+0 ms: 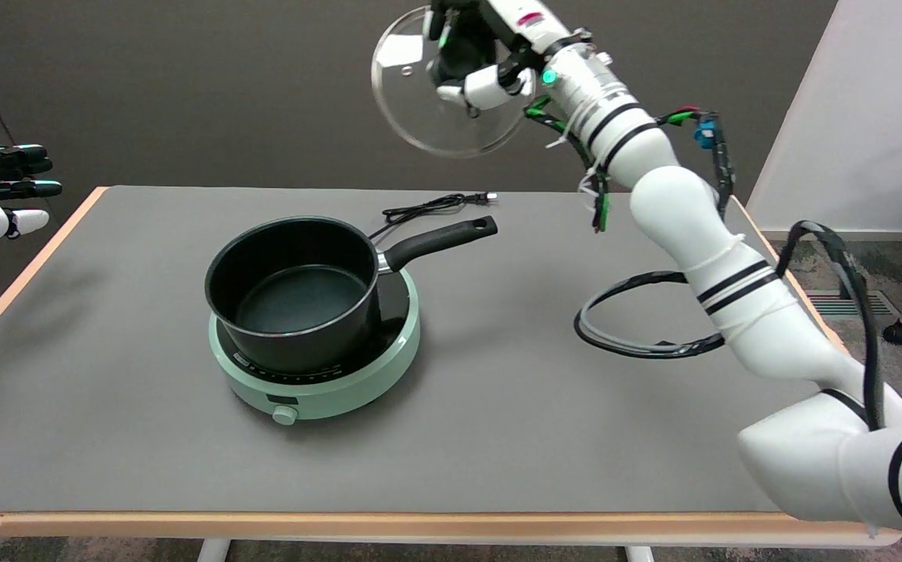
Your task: Place the pot lid onto the soup pot.
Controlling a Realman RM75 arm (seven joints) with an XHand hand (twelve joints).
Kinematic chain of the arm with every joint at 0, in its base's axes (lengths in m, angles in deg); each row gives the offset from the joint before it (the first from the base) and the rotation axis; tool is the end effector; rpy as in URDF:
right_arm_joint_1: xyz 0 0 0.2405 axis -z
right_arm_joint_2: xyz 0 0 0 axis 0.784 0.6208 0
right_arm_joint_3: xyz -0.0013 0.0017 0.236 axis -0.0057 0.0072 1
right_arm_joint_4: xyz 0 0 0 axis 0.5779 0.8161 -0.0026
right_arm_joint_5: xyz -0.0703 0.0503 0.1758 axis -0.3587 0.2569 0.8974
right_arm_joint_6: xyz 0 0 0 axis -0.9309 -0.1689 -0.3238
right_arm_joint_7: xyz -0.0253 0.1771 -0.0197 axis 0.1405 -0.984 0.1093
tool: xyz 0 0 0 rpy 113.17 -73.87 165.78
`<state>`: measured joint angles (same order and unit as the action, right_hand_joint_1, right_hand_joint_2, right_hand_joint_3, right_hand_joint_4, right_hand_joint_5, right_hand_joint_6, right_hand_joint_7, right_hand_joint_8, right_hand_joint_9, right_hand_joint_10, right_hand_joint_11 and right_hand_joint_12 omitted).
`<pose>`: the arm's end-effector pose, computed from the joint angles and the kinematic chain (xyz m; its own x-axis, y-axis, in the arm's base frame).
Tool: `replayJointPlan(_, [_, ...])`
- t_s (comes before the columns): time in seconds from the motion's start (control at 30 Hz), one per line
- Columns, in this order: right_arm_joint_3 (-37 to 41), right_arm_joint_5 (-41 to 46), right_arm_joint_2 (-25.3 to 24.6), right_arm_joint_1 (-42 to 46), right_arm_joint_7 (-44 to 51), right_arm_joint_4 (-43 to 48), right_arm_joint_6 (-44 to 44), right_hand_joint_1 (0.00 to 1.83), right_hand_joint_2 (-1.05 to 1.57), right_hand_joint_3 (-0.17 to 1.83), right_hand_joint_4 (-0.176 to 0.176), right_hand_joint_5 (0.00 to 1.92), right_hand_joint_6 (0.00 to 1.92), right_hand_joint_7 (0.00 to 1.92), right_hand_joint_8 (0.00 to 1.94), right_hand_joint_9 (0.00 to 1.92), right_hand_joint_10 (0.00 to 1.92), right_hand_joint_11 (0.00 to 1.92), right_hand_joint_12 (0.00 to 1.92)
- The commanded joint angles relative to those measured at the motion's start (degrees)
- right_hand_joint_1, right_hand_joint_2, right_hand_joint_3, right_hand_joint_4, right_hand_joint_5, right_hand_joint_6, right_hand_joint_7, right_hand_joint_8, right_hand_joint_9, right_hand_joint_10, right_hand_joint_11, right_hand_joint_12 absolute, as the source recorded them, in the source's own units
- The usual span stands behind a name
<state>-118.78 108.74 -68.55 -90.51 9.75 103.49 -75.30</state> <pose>-0.0330 -0.4838 0.2736 0.8218 0.2240 0.5240 -0.4505 -0.3077 0.8381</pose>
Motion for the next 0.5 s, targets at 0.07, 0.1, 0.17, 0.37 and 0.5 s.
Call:
replayJointPlan(0.07, [-6.7, 0.3, -7.0, -3.6, -7.2, -1.6, 6.3, 1.51, 0.76, 0.76, 0.176, 0.62, 1.34, 0.91, 1.26, 0.87, 1.53, 0.82, 1.83])
replayJointPlan(0.1, [-7.1, 0.3, -7.4, -4.0, -7.5, -1.3, 6.9, 1.51, 0.76, 0.75, 0.176, 0.62, 1.34, 0.91, 1.26, 0.87, 1.53, 0.82, 1.84])
replayJointPlan(0.17, [-7.6, 0.3, -8.1, -4.7, -7.6, -1.0, 8.0, 1.51, 0.76, 0.76, 0.176, 0.63, 1.33, 0.91, 1.26, 0.87, 1.53, 0.82, 1.84])
replayJointPlan(0.37, [-10.1, -0.2, -10.5, -7.1, -7.6, -1.6, 11.7, 1.50, 0.84, 0.62, 0.164, 0.68, 1.24, 0.87, 1.25, 0.84, 1.54, 0.84, 1.85])
replayJointPlan(0.5, [-10.4, -3.0, -13.1, -8.1, -7.6, -1.4, 13.4, 1.50, 0.84, 0.63, 0.163, 0.68, 1.24, 0.86, 1.26, 0.84, 1.55, 0.83, 1.87])
